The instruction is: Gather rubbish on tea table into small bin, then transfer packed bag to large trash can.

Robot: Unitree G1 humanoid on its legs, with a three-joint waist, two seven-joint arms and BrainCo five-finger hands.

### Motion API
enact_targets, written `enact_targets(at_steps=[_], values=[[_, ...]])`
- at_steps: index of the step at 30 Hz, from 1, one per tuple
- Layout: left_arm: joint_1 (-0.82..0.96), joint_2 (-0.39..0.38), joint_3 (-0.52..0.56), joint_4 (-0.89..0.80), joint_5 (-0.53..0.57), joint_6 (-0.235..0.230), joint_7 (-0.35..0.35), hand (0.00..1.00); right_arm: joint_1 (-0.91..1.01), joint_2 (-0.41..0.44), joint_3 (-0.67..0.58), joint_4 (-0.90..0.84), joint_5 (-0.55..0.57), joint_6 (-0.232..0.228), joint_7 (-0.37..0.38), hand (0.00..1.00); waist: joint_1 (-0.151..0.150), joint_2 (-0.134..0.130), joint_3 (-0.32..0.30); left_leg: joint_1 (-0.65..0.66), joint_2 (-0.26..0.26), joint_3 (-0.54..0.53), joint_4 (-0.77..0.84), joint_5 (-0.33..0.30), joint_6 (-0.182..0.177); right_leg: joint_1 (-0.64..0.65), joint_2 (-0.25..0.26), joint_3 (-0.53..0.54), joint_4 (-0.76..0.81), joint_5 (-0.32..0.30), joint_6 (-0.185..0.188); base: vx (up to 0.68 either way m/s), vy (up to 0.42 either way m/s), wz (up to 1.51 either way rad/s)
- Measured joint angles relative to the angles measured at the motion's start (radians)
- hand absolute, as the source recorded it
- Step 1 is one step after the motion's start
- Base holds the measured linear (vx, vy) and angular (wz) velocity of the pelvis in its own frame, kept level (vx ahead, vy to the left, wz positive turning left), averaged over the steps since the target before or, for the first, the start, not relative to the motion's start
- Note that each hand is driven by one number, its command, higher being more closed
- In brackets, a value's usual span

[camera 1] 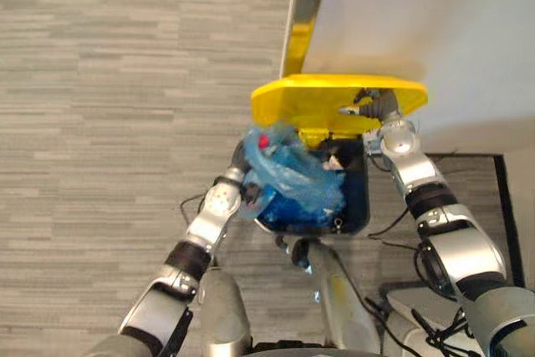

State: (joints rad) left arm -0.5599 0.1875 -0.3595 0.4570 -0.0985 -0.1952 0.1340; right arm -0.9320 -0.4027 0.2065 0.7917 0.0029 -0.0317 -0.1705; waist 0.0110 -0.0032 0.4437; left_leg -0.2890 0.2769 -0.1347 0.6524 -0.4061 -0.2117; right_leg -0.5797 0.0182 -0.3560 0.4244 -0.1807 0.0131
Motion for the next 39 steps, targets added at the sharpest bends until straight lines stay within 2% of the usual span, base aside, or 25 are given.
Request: enact_targets(at_steps=[1,2,3,5,6,7,12,16,26,28,31,34,37,39], values=[[-0.018,-0.006,-0.004,0.009,0.001,-0.001,0.003,1.0,-0.007,-0.006,0.007,-0.009,0.001,0.0,0.002,0.0,-0.004,0.003,0.005,-0.009,-0.003,0.011,0.02,-0.01,0.015,-0.005,0.002,0.001,0.001,0.003,0.0,-0.09,0.043,-0.23],[-0.079,-0.012,-0.008,0.049,0.002,-0.004,0.005,1.0,-0.018,-0.024,0.026,-0.036,0.006,-0.001,0.003,0.0,-0.023,0.009,0.034,-0.009,0.005,0.037,0.007,-0.031,0.033,-0.006,-0.001,-0.001,0.011,0.008,0.006,-0.08,0.054,-0.01],[-0.136,-0.026,-0.013,0.099,0.003,-0.008,0.013,1.0,-0.037,-0.039,0.041,-0.056,0.011,-0.001,0.003,0.0,-0.034,0.003,0.053,0.003,0.001,0.035,-0.029,-0.069,0.013,-0.024,-0.007,0.006,0.029,0.012,0.013,-0.07,0.056,0.02],[-0.182,-0.027,-0.028,0.168,0.005,-0.006,0.023,1.0,-0.068,-0.039,0.048,-0.075,0.027,-0.001,0.003,0.0,-0.043,-0.001,0.069,-0.011,-0.001,0.051,-0.024,-0.07,0.014,-0.043,-0.005,0.018,0.027,0.024,0.018,-0.07,0.033,-0.16],[-0.198,-0.028,-0.033,0.22,0.007,-0.004,0.023,1.0,-0.094,-0.041,0.066,-0.077,0.03,-0.001,0.003,0.0,-0.05,0.0,0.069,-0.023,-0.002,0.053,-0.026,-0.07,0.014,-0.059,-0.003,0.021,0.025,0.03,0.007,-0.04,0.002,-0.18],[-0.216,-0.026,-0.033,0.273,0.011,0.004,0.022,0.0,-0.114,-0.05,0.088,-0.092,0.035,-0.001,0.007,0.0,-0.055,-0.001,0.069,-0.037,0.0,0.053,-0.027,-0.07,0.013,-0.077,0.0,0.021,0.022,0.03,0.006,-0.01,-0.019,-0.1],[-0.289,-0.029,-0.04,0.453,0.04,0.048,0.022,0.0,-0.139,-0.074,0.145,-0.152,0.071,-0.017,0.022,0.0,-0.075,-0.002,0.075,-0.086,0.004,0.054,-0.024,-0.069,0.013,-0.13,0.012,0.021,0.019,0.029,0.003,0.03,-0.049,-0.09],[-0.292,-0.042,-0.03,0.508,0.097,0.069,0.023,0.0,-0.138,-0.071,0.165,-0.162,0.087,-0.026,0.022,0.0,-0.084,-0.002,0.075,-0.102,0.004,0.059,-0.028,-0.069,0.013,-0.148,0.013,0.025,0.016,0.031,0.0,0.02,-0.014,-0.02],[-0.283,-0.064,-0.028,0.573,0.225,0.08,-0.002,0.0,-0.135,-0.03,0.197,-0.195,0.097,-0.034,0.028,0.0,-0.083,-0.002,0.075,-0.096,0.0,0.081,-0.058,-0.065,0.004,-0.17,0.009,0.032,0.015,0.034,-0.003,0.04,-0.007,-0.03],[-0.263,-0.054,-0.021,0.573,0.229,0.08,-0.001,0.0,-0.12,-0.03,0.198,-0.195,0.069,-0.034,0.043,0.0,-0.082,-0.002,0.075,-0.079,-0.004,0.083,-0.064,-0.064,0.003,-0.155,0.007,0.031,0.015,0.038,-0.023,0.04,0.018,0.04],[-0.199,-0.04,-0.004,0.559,0.229,0.08,0.001,0.0,-0.061,-0.032,0.197,-0.199,0.035,-0.034,0.045,0.0,-0.081,-0.002,0.075,-0.029,-0.016,0.081,-0.103,-0.048,0.006,-0.113,-0.009,0.028,0.025,0.035,-0.04,0.05,0.023,0.15],[-0.075,-0.003,0.048,0.462,0.221,0.078,0.001,0.0,0.063,-0.042,0.179,-0.255,-0.006,-0.034,0.047,0.0,-0.076,-0.002,0.075,0.032,-0.02,0.08,-0.11,-0.041,0.006,-0.051,-0.03,0.013,0.047,0.019,-0.059,0.04,0.038,0.27],[0.062,0.019,0.134,0.358,0.173,0.064,0.001,0.0,0.26,-0.04,0.079,-0.337,-0.054,-0.036,0.063,0.0,-0.049,0.0,0.073,0.065,-0.045,0.089,-0.057,-0.043,0.011,0.012,-0.069,0.005,0.075,0.012,-0.07,-0.04,0.1,0.28],[0.198,0.028,0.221,0.291,0.122,0.051,-0.001,0.0,0.43,-0.02,0.013,-0.35,-0.078,-0.041,0.067,0.0,-0.031,-0.004,0.071,0.113,-0.094,0.101,-0.041,-0.047,0.058,0.068,-0.112,0.019,0.075,0.032,-0.06,-0.13,0.168,0.15]])
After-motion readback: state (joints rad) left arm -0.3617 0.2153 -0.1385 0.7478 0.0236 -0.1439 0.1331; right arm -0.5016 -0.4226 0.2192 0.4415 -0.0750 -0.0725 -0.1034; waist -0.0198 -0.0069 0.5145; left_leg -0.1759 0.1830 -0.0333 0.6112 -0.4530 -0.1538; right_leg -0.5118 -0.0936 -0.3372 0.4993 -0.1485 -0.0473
